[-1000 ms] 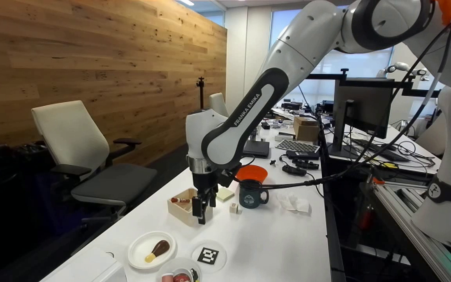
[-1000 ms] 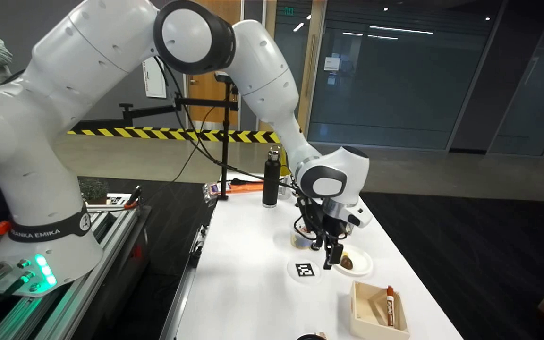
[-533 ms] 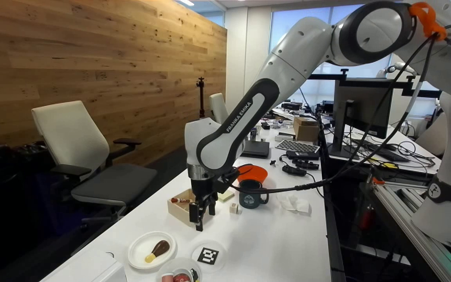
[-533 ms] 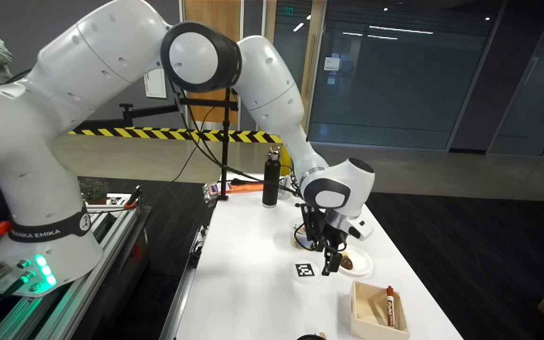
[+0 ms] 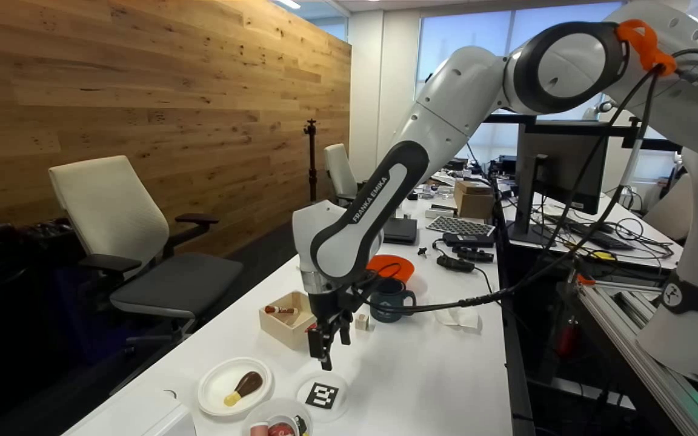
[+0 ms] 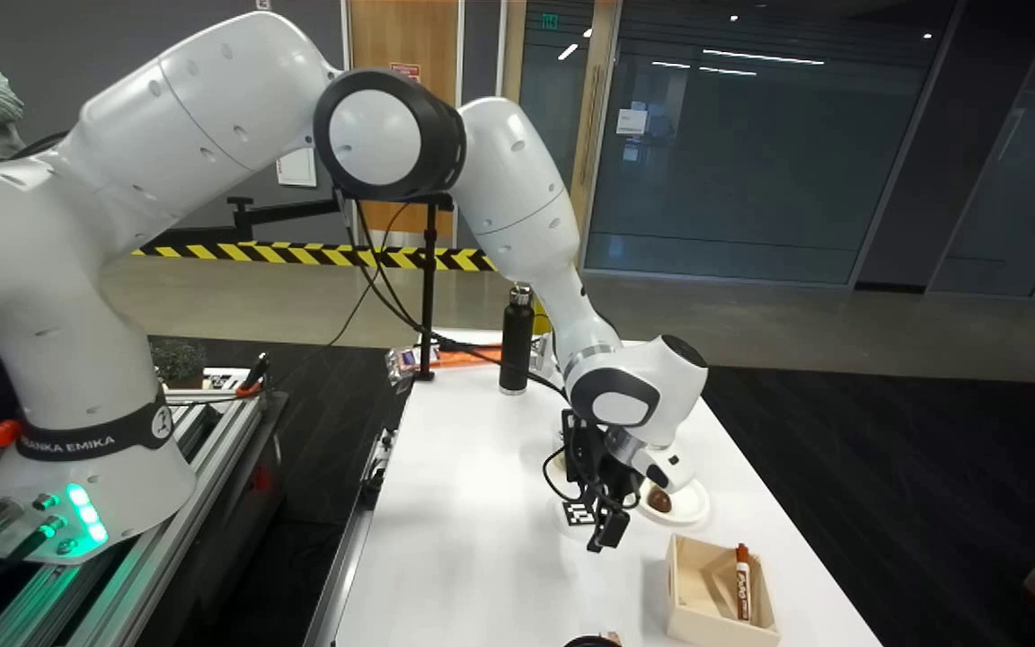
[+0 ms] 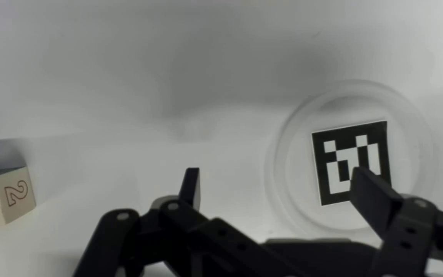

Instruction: Put the white lid on top of the clear container on the left.

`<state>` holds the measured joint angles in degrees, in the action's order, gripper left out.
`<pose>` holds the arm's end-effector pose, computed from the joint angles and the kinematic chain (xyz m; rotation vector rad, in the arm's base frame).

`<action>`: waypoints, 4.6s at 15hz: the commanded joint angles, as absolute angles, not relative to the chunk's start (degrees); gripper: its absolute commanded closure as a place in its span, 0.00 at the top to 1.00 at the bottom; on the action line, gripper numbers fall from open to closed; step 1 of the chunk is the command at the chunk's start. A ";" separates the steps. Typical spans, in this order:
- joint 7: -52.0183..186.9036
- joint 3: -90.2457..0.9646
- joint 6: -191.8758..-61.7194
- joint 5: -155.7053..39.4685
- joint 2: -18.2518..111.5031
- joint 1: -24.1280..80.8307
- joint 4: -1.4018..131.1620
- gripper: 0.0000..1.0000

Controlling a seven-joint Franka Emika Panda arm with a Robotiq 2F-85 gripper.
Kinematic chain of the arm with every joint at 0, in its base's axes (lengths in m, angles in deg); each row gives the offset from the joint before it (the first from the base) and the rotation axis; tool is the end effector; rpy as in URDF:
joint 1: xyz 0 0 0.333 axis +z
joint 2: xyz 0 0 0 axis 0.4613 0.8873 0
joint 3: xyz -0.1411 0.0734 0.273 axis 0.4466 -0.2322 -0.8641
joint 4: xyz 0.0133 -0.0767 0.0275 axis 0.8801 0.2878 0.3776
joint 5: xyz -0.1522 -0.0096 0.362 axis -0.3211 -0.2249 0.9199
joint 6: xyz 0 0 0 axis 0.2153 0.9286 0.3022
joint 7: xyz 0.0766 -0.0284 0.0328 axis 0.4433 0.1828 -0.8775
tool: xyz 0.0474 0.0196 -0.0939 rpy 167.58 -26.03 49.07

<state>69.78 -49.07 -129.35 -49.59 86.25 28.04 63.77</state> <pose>0.6520 0.0124 0.0410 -3.0613 0.2818 0.2825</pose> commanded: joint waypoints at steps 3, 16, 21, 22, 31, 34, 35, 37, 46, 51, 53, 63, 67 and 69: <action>70.56 -49.05 -126.58 -48.42 90.04 26.50 57.78 1.00; 70.68 -50.16 -125.46 -48.77 92.34 28.22 56.48 1.00; 70.59 -49.33 -124.18 -48.98 94.28 27.74 54.17 1.00; 70.54 -49.32 -124.31 -48.97 94.52 27.71 53.30 1.00; 69.39 -50.91 -125.74 -48.74 94.90 27.67 50.72 1.00; 69.24 -50.68 -125.32 -49.02 96.42 27.62 49.96 1.00; 69.47 -50.53 -125.06 -49.03 97.00 27.60 49.57 1.00; 69.85 -50.25 -124.50 -49.03 97.68 27.55 48.99 1.00; 71.56 -49.86 -124.62 -49.16 96.19 28.91 50.93 1.00; 75.81 -51.00 -125.88 -48.19 94.37 31.82 52.09 0.75; 76.53 -51.07 -126.52 -48.19 94.19 32.35 52.10 0.66; 75.36 -50.21 -125.94 -48.68 96.31 30.91 49.58 1.00; 75.45 -50.34 -126.00 -48.59 97.16 30.71 49.27 1.00; 75.63 -50.21 -126.13 -48.61 97.27 30.75 49.69 0.74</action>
